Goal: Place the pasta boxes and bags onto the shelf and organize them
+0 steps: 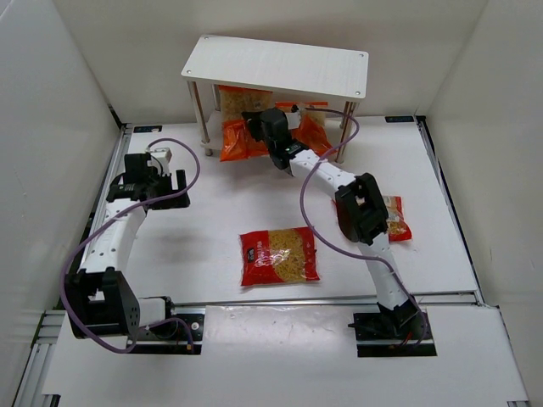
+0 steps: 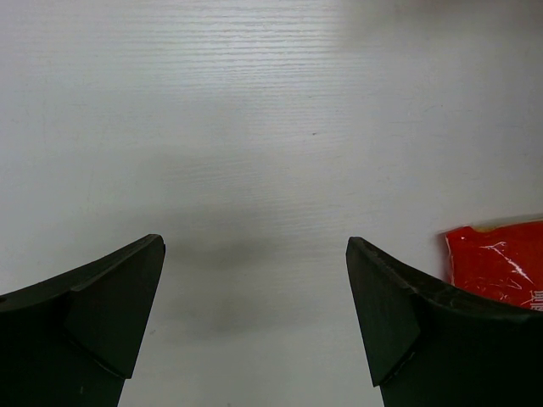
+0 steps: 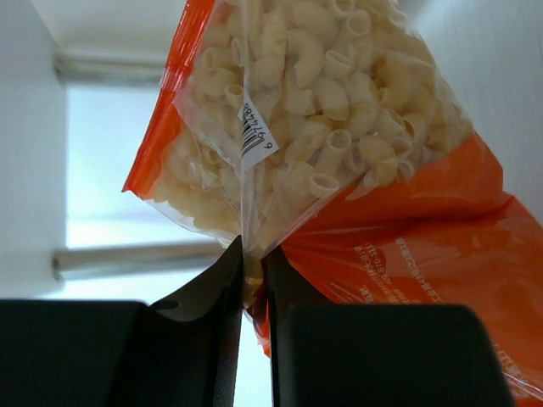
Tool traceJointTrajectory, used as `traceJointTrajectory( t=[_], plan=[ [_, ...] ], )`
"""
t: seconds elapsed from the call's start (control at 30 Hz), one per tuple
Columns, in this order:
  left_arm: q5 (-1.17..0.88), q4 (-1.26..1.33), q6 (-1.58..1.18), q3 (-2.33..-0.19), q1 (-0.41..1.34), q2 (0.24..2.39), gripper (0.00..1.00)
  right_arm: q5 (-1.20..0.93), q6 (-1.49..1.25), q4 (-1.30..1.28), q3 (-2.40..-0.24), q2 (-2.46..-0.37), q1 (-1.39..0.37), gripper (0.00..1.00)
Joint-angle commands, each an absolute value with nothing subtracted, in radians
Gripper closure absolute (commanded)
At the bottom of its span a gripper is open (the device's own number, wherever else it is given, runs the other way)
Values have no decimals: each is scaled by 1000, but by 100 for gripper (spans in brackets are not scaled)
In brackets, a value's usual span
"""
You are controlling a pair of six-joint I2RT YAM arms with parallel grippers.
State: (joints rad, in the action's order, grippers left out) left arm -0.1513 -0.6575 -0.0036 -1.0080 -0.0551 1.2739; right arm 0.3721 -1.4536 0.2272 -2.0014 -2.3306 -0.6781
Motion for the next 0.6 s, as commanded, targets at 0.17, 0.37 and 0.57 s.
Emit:
traceJointTrajectory(
  t=[0.17,0.37,0.57],
  plan=[
    [-179,-644,0,-999,-58,1285,1,569,-1544,307,-2313,-2431,-672,100],
    [-179,-644,0,-999,-58,1285,1,652,-1583,298,-2361,-2497,-672,100],
    [-170,-644,0,-999,-58,1295,1,575,-1614,298,-2286,-2494,-643,79]
  ],
)
